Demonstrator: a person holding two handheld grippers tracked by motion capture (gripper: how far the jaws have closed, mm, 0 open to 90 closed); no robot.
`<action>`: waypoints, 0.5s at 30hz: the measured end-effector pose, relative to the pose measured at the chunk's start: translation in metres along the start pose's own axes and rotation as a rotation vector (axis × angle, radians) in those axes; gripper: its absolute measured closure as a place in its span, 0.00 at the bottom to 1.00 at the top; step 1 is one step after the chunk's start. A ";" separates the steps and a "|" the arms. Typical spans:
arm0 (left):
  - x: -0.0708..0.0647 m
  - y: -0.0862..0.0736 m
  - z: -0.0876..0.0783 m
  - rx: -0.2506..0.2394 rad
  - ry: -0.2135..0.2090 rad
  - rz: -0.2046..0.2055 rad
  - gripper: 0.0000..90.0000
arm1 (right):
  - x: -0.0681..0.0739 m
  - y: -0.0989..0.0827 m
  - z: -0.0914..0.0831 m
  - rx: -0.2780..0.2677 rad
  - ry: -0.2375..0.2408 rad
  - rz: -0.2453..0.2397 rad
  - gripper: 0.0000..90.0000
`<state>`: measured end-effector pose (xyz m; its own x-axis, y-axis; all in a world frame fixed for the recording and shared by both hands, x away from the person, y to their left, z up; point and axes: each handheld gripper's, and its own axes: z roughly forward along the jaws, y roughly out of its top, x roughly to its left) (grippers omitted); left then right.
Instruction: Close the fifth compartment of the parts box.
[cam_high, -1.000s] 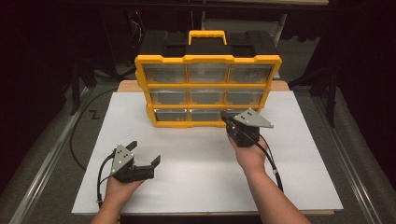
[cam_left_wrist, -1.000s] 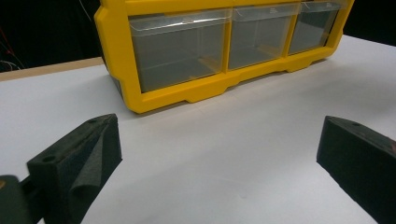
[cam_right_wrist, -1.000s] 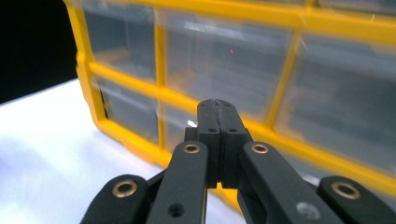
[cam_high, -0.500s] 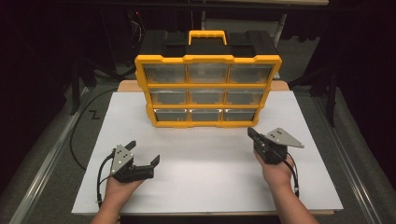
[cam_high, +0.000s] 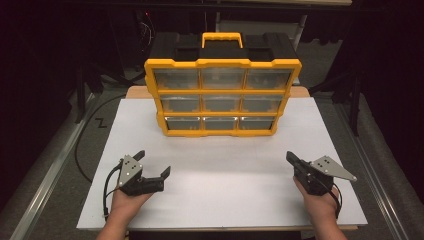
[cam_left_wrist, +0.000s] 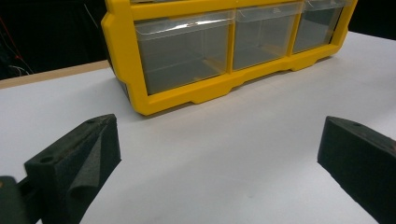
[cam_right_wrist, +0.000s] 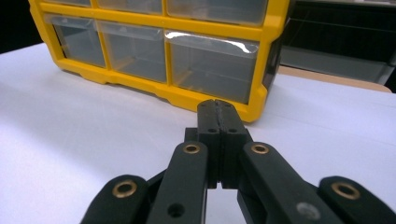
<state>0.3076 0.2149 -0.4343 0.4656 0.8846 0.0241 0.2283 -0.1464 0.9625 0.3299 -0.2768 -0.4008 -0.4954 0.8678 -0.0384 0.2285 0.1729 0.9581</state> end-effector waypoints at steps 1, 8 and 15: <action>0.000 0.000 0.000 0.001 0.002 -0.002 0.00 | 0.001 0.000 0.001 0.001 0.007 0.005 1.00; 0.002 0.000 0.001 -0.001 0.001 -0.007 0.00 | -0.001 -0.006 0.006 0.040 0.028 0.017 0.97; 0.003 0.000 0.000 -0.002 0.001 -0.013 0.00 | -0.007 -0.014 0.015 0.100 0.019 0.070 0.74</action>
<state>0.3093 0.2179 -0.4343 0.4616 0.8870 0.0123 0.2322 -0.1342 0.9634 0.3427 -0.2782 -0.4180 -0.4912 0.8704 0.0340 0.3450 0.1585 0.9251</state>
